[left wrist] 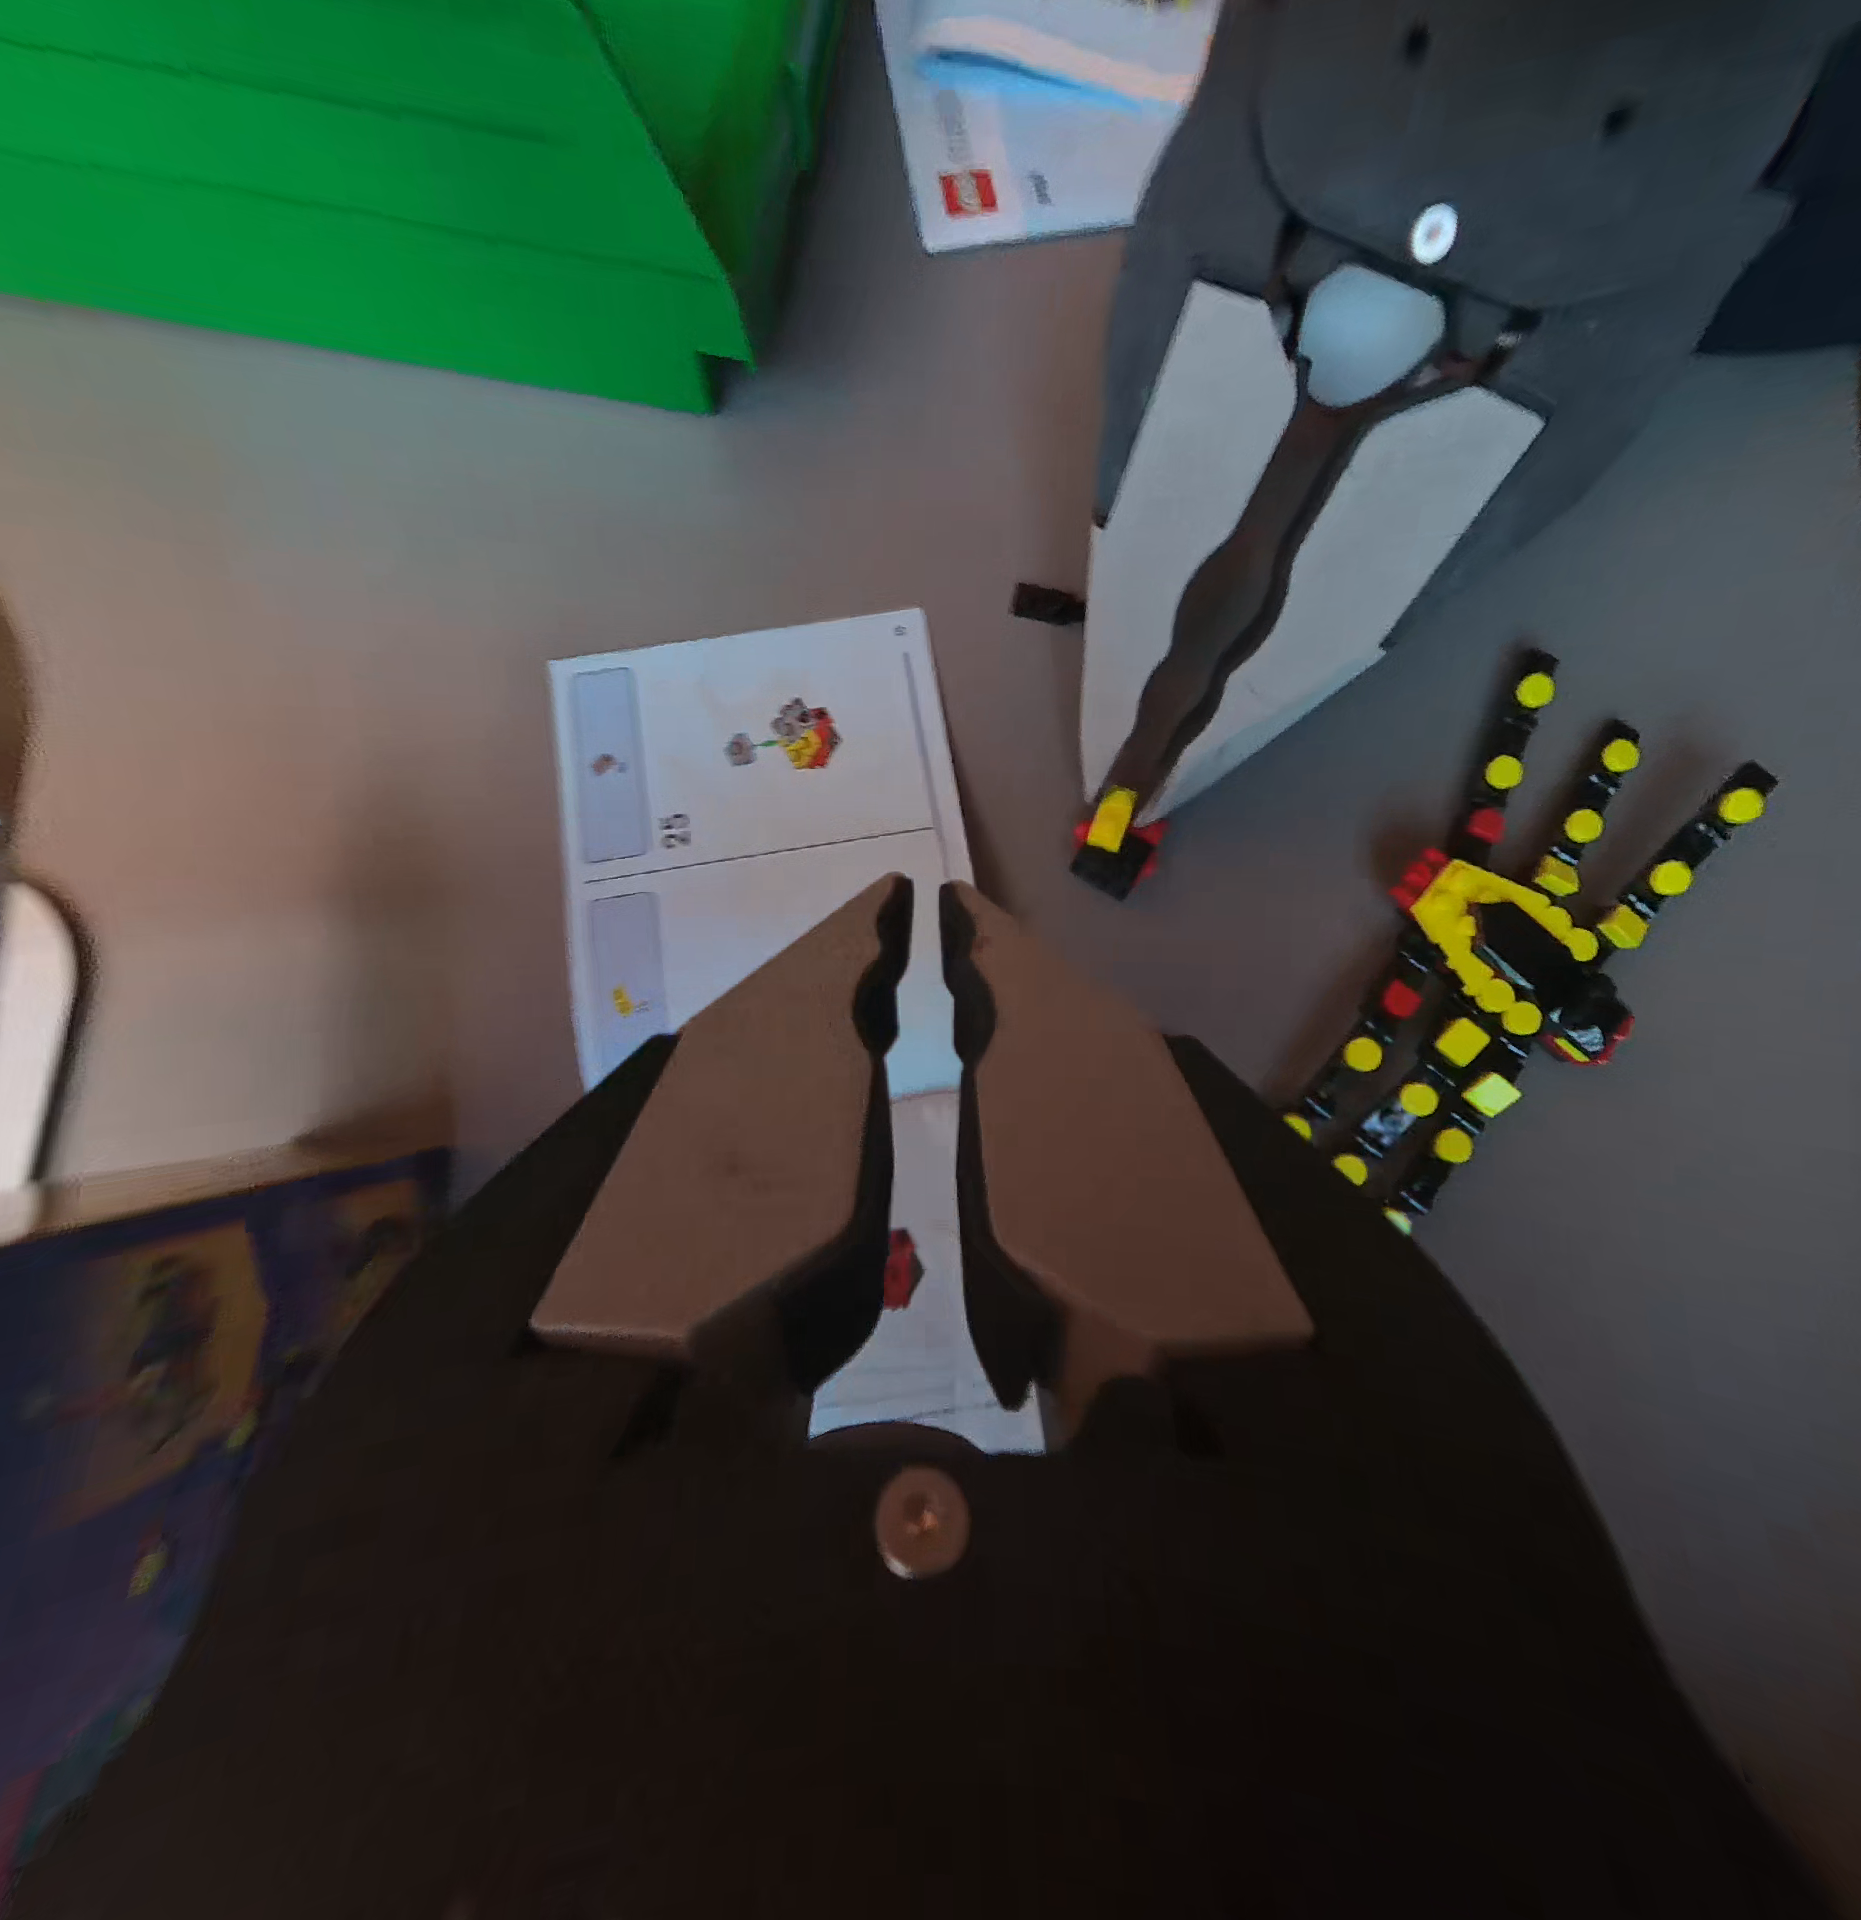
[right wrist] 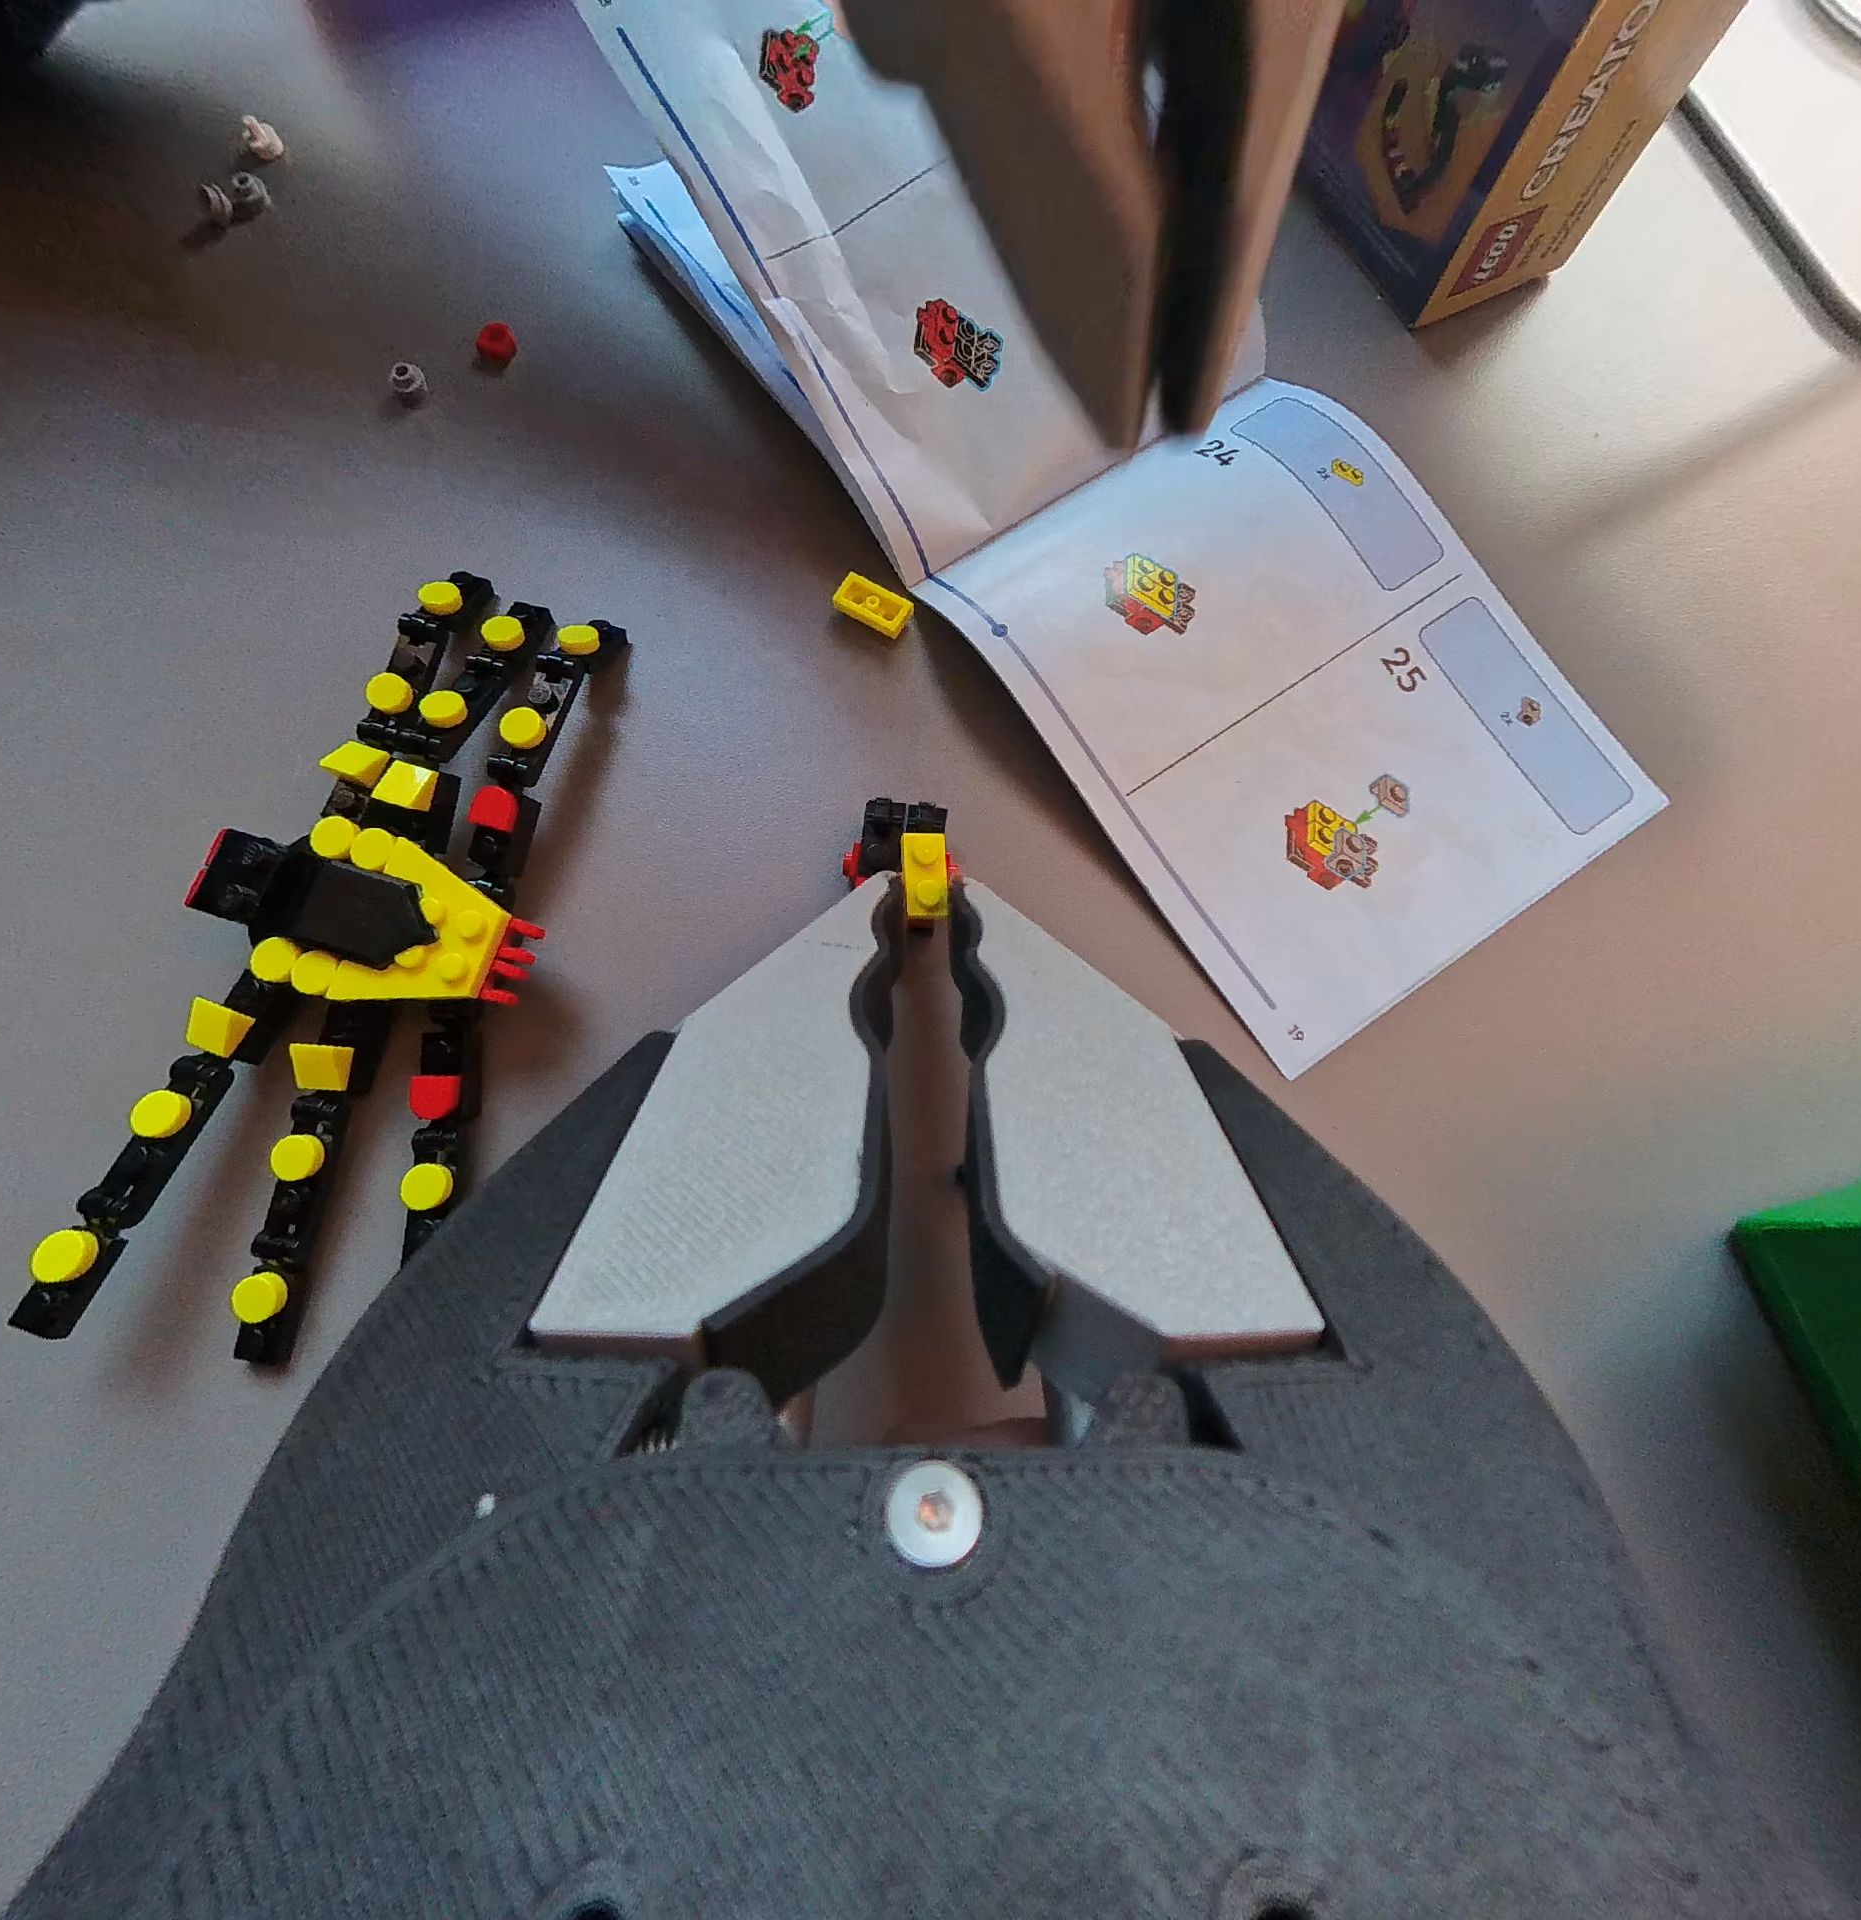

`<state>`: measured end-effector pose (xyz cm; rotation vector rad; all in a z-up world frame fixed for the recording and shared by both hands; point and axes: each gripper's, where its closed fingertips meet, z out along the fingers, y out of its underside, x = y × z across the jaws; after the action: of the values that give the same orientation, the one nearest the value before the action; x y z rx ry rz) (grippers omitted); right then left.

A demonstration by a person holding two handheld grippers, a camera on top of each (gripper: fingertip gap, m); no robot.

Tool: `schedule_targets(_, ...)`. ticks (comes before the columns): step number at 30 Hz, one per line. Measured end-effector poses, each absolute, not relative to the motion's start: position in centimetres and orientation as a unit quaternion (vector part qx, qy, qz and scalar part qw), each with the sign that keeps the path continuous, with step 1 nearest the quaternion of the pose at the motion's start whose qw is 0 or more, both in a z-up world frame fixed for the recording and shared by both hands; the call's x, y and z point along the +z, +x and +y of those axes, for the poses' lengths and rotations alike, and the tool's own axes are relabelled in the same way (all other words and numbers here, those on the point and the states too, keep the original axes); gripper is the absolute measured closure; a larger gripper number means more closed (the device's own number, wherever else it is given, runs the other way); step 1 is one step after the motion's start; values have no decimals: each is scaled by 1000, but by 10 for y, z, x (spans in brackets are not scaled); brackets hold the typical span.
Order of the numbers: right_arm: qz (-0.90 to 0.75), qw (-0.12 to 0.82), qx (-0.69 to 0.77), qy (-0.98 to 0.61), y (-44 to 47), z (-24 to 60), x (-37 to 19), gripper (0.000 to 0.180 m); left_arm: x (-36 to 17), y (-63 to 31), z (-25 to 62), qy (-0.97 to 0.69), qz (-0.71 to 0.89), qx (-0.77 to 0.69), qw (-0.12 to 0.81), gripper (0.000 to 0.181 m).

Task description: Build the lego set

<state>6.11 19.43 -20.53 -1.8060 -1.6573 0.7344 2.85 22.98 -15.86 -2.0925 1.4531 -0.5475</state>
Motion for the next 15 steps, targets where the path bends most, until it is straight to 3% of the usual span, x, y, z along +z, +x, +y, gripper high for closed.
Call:
schedule_targets(6, -623, 290, 271, -675, 61, 194, -205, 175, -198, 58, 203, -748, 591, -219, 206, 175)
schedule_targets(15, -625, 290, 270, -673, 61, 193, -205, 175, -201, 65, 193, -737, 600, -243, 194, 173)
